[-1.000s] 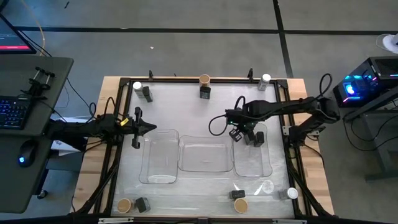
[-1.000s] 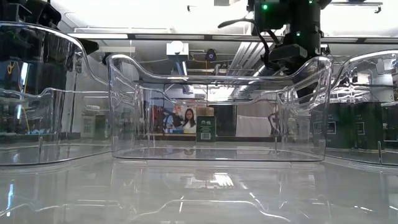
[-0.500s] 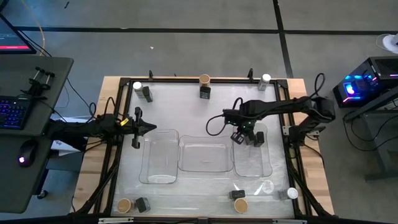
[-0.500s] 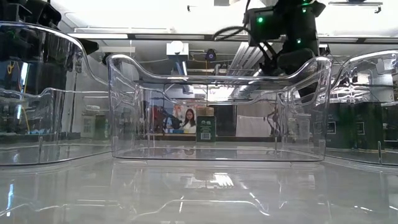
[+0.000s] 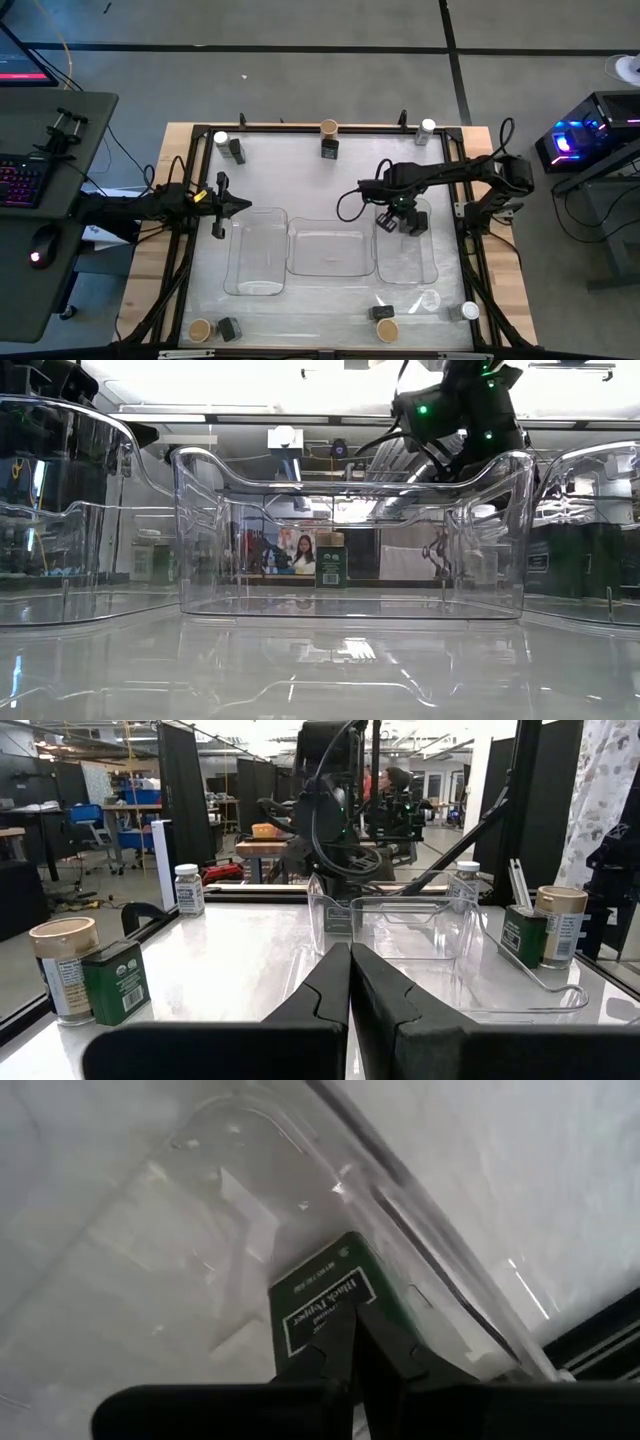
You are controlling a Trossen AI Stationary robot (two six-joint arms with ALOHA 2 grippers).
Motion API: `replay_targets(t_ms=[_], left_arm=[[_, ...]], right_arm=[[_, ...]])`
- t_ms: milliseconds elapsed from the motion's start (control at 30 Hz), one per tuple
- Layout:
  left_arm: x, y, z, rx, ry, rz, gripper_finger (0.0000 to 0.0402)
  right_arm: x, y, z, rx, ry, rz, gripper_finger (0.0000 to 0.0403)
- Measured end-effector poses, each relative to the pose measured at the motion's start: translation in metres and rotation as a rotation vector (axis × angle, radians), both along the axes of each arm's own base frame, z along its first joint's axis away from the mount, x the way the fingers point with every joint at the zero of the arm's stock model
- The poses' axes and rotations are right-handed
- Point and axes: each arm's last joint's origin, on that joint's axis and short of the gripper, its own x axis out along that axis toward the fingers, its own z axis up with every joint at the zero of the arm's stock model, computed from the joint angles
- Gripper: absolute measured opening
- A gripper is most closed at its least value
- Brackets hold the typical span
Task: Sort spices by type
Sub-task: Put the black seasoning can into the right transparent bin aligned with the other black seasoning can, then put the black seasoning can into the right transparent bin aligned with the other black seasoning cans
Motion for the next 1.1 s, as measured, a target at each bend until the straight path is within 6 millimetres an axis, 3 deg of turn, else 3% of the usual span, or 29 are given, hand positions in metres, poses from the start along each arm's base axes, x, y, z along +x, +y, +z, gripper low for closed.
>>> replay_targets(t_ms=[167, 367, 567, 700, 900, 1100], left_arm=[[0.000, 0.000, 0.000, 0.000, 0.000, 0.000, 0.0000], [0.000, 0.000, 0.000, 0.000, 0.000, 0.000, 0.0000], [0.000, 0.000, 0.000, 0.000, 0.000, 0.000, 0.0000], [0.000, 0.000, 0.000, 0.000, 0.000, 0.000, 0.0000], [0.000, 0.000, 0.000, 0.000, 0.000, 0.000, 0.0000], [0.000, 0.000, 0.000, 0.005, -0.001, 0.005, 0.0000]], right_arm=[[0.005, 0.005, 0.010, -0.011, -0.088, -0.002, 0.0000], [0.012, 0.015, 0.040, -0.011, -0.229, 0.058, 0.0000], [0.006, 0.044, 0.081, 0.008, -0.401, 0.168, 0.0000], [0.000, 0.068, 0.099, 0.068, -0.522, 0.202, 0.0000], [-0.003, 0.098, 0.105, 0.100, -0.608, 0.215, 0.0002], [0.009, 0.102, 0.109, 0.023, -0.748, 0.255, 0.0002]])
